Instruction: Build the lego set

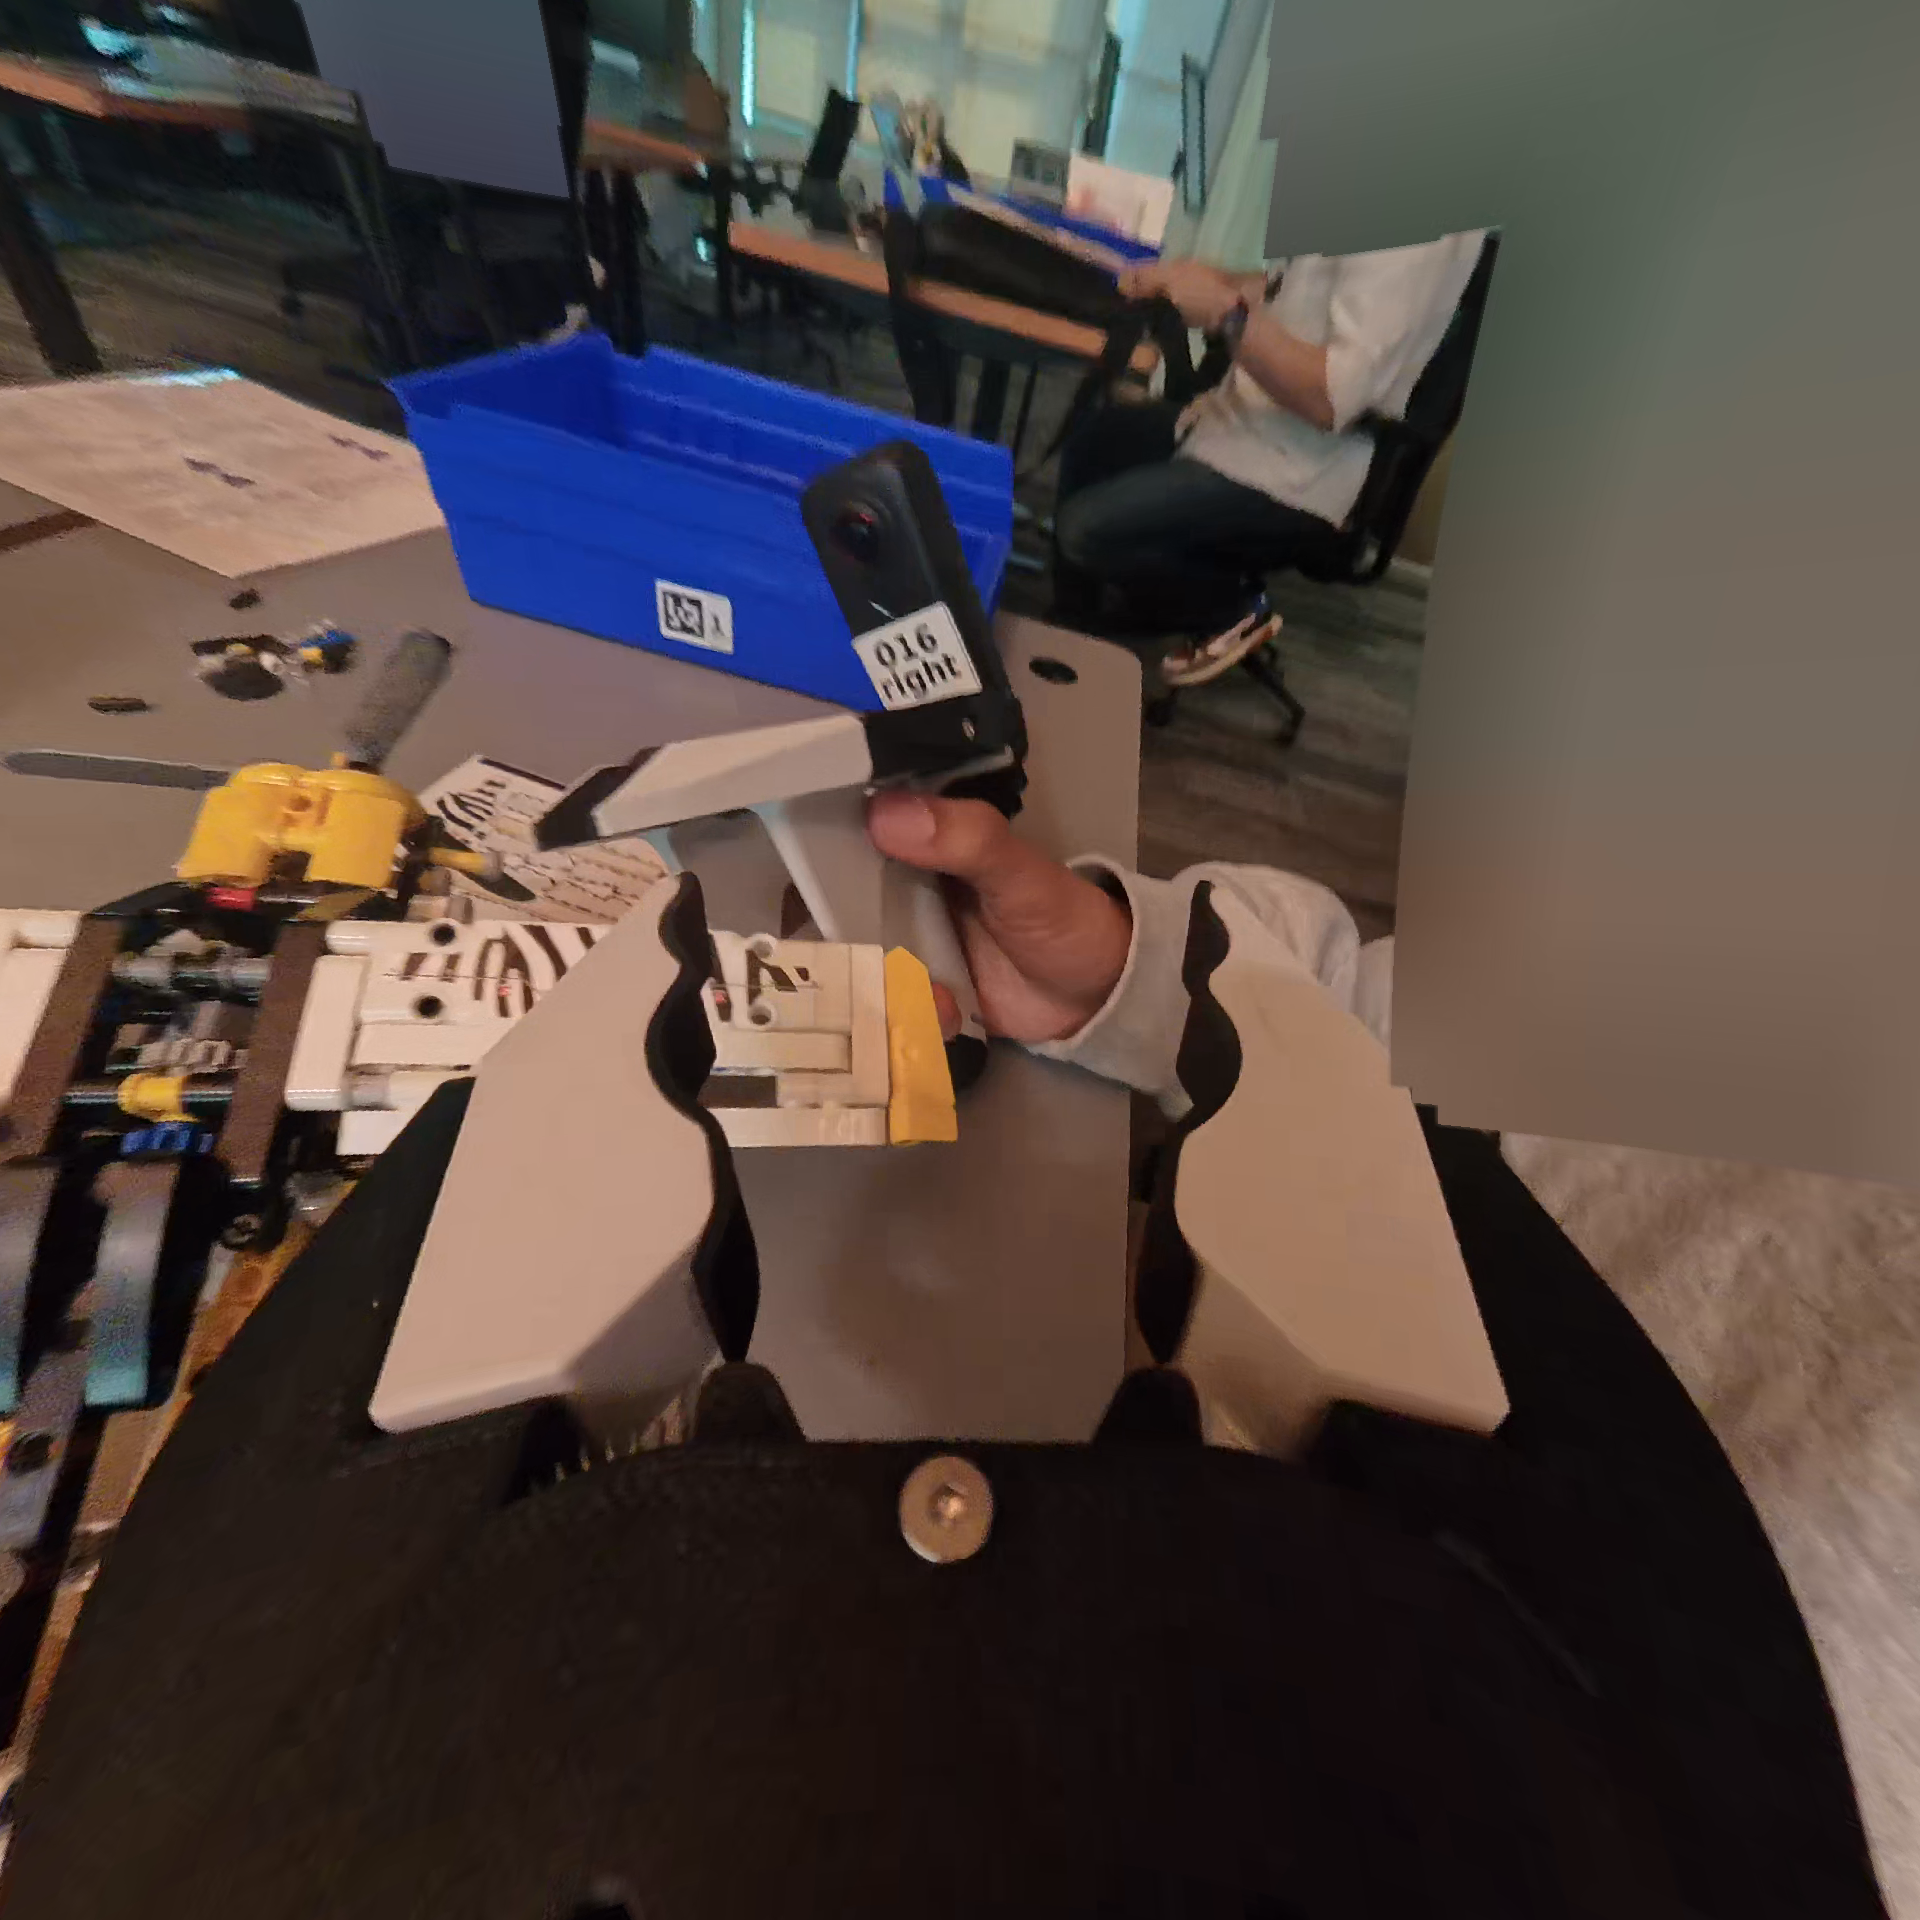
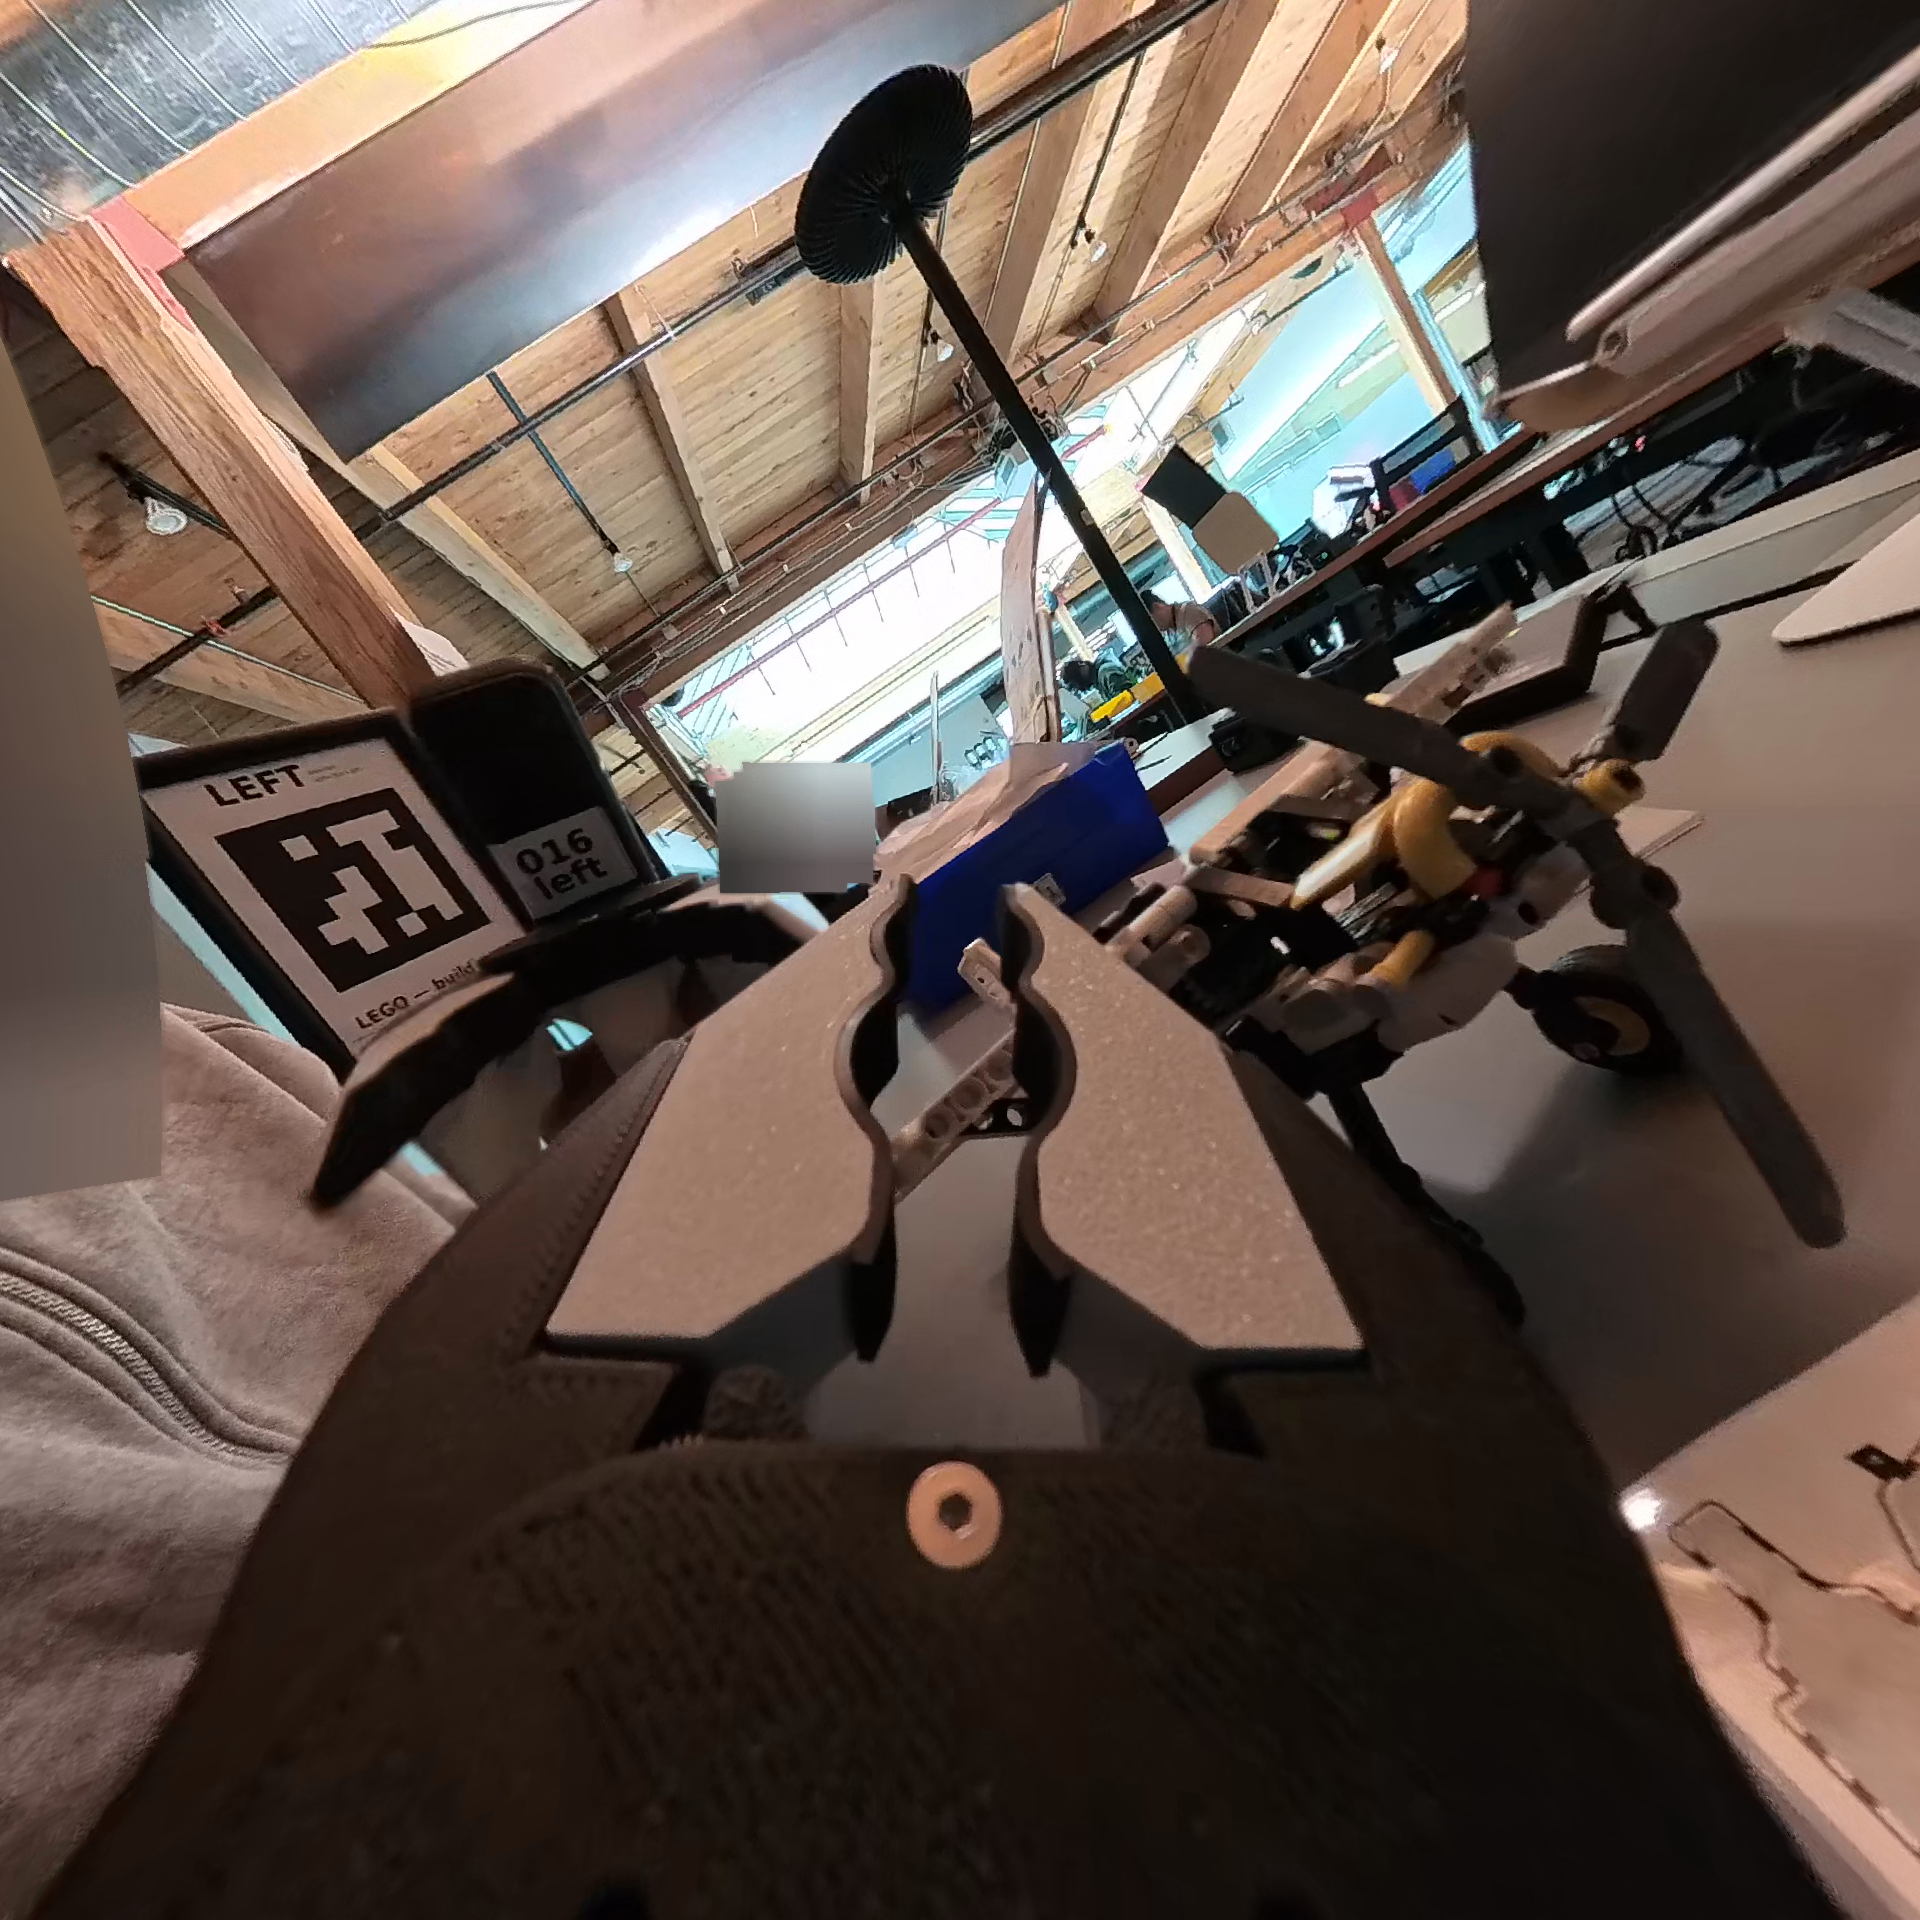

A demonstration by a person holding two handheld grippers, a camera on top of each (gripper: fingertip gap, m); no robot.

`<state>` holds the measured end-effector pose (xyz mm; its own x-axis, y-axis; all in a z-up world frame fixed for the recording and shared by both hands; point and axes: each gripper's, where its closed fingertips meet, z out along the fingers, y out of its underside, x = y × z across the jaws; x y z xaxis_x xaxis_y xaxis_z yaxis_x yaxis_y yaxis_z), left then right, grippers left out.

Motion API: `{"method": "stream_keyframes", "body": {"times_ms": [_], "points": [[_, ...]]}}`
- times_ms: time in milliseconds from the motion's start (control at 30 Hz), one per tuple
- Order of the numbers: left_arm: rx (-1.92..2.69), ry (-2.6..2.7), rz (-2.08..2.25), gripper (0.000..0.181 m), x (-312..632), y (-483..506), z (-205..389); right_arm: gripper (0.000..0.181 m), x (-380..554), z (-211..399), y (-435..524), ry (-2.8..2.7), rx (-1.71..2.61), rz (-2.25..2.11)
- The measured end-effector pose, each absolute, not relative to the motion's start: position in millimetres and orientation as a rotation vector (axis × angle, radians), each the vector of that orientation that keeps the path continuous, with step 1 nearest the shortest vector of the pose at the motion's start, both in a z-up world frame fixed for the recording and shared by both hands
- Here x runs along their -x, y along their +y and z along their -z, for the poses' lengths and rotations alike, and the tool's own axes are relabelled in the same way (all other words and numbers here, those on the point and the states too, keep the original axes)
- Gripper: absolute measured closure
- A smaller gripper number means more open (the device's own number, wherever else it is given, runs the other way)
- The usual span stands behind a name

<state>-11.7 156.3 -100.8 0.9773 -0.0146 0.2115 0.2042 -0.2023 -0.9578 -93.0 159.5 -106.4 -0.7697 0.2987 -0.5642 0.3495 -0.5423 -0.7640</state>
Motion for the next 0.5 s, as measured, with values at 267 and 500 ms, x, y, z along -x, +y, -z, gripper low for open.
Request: {"method": "stream_keyframes", "body": {"times_ms": [267,500], "points": [[1.58,-0.298,0.166,0.096,49.9,115.7,53.4,0.162,94.6,86.2,215.3,1.806,-1.337,2.9],[1.515,-0.364,-0.107,0.115,83.2,57.0,17.3,0.153,103.7,105.8,271.7,2.227,-1.784,2.733]]}}
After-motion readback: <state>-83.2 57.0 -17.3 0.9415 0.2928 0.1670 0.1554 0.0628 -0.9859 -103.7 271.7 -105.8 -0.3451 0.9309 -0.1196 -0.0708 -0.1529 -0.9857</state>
